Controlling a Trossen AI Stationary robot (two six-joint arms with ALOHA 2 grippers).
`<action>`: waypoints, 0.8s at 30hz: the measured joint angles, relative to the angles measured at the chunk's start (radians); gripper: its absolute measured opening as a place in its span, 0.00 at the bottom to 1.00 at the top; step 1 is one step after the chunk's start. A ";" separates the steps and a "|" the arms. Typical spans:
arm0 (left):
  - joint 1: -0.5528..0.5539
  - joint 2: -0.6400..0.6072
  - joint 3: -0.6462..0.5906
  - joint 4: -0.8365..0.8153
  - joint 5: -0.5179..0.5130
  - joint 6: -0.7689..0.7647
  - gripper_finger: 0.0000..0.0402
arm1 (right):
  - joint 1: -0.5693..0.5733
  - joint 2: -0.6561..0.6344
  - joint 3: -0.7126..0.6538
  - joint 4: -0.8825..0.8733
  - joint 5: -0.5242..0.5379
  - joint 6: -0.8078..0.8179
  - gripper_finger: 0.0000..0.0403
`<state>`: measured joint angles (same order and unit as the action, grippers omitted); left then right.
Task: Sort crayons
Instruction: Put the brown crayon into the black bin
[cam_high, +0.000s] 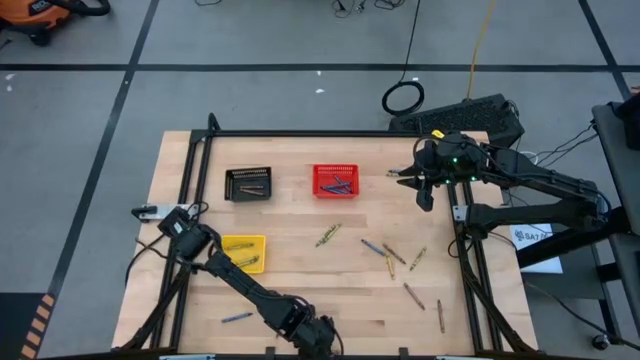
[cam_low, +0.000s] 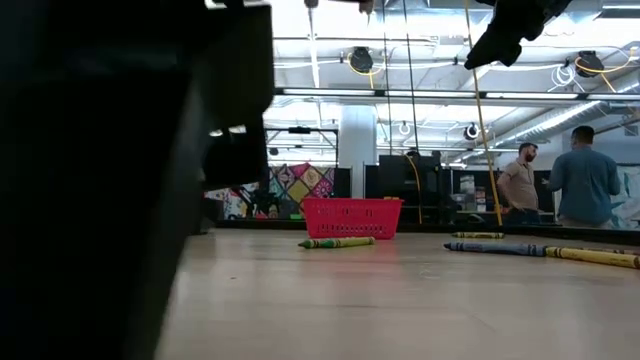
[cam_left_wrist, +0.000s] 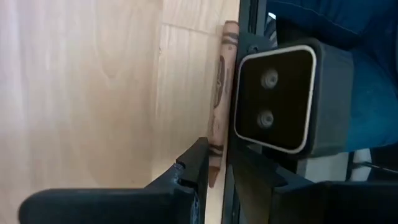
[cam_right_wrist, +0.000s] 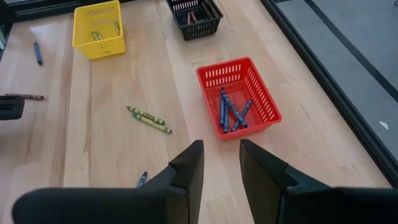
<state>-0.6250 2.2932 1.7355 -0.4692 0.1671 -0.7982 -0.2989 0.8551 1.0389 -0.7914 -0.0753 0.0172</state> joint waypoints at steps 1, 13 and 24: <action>0.000 0.003 0.001 0.004 0.002 0.000 0.20 | 0.000 0.000 0.000 0.000 0.000 0.000 0.23; 0.037 0.033 0.007 -0.076 0.021 -0.074 0.20 | 0.000 0.000 0.000 -0.006 -0.001 0.005 0.23; 0.047 0.036 0.004 -0.068 0.019 -0.024 0.02 | 0.000 0.000 0.000 -0.007 -0.003 0.002 0.23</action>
<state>-0.5780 2.3287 1.7393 -0.5369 0.1861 -0.8227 -0.2992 0.8547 1.0389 -0.7982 -0.0788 0.0190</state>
